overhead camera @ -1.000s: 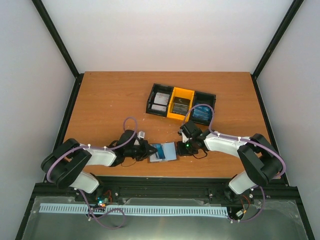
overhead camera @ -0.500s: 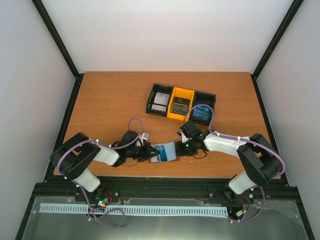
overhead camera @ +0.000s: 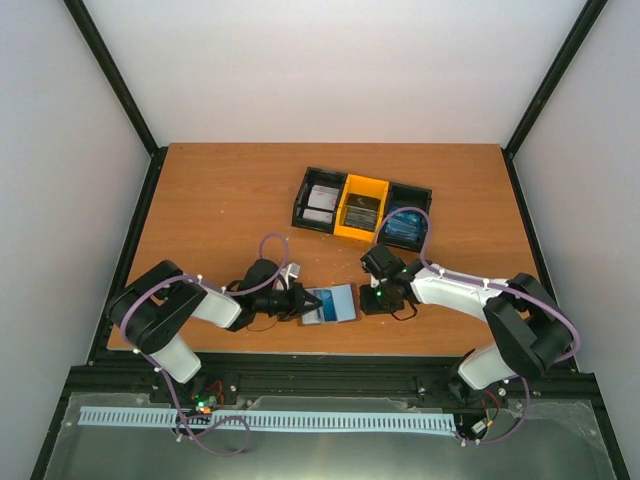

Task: Put the credit cards into the card holder
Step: Insert the credit card into the card holder.

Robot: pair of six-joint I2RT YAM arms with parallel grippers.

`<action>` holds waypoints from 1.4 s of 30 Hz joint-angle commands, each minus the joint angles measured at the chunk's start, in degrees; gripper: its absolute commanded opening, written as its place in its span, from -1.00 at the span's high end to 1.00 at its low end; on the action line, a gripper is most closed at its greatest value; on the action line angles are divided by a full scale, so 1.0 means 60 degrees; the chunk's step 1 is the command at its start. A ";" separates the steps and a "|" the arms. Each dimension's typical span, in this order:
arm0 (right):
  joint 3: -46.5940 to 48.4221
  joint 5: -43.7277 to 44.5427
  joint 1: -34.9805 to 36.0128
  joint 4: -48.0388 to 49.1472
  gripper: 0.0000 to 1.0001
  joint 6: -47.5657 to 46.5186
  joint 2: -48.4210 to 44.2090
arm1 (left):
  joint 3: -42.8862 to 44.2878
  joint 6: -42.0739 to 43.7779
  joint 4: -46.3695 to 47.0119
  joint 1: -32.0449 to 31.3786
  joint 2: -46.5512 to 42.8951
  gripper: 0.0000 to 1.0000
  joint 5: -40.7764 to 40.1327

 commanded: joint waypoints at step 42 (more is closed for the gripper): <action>-0.0068 -0.0564 0.0032 0.0429 0.75 0.0139 0.0443 | 0.2536 0.0973 -0.1873 -0.0436 0.1634 0.86 0.0649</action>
